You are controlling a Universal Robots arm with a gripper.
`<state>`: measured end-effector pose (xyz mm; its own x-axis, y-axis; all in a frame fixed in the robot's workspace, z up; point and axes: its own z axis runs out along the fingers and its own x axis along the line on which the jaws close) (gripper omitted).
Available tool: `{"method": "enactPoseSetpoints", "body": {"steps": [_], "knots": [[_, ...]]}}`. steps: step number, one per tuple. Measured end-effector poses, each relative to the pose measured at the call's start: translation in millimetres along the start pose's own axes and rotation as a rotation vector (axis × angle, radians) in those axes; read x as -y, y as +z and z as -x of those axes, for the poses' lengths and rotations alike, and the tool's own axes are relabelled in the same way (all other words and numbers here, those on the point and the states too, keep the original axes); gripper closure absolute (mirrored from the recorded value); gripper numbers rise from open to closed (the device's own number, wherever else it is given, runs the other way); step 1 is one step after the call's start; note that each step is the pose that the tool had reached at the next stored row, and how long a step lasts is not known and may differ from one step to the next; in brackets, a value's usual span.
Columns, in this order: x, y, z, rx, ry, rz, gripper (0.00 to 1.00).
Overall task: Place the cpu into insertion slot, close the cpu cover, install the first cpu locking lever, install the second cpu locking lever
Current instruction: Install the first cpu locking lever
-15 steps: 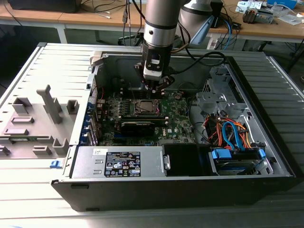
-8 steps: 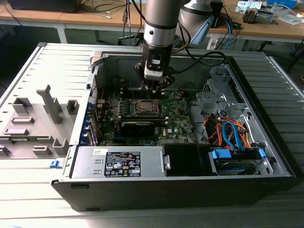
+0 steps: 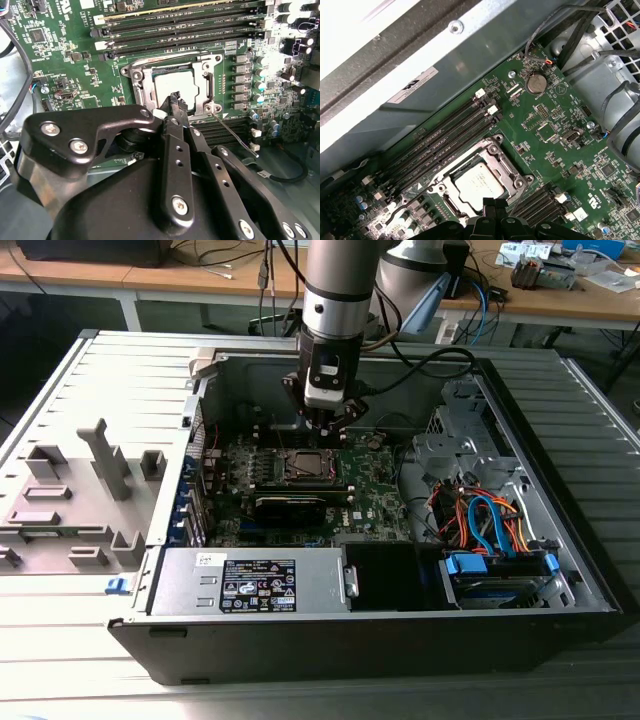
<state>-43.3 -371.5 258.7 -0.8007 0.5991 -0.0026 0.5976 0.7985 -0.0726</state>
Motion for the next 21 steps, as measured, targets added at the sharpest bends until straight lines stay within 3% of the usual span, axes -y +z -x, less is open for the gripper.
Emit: {"method": "enactPoseSetpoints", "body": {"steps": [21], "knots": [[0.0,0.0,0.0,0.0021,-0.029,0.0001,0.89]]}}
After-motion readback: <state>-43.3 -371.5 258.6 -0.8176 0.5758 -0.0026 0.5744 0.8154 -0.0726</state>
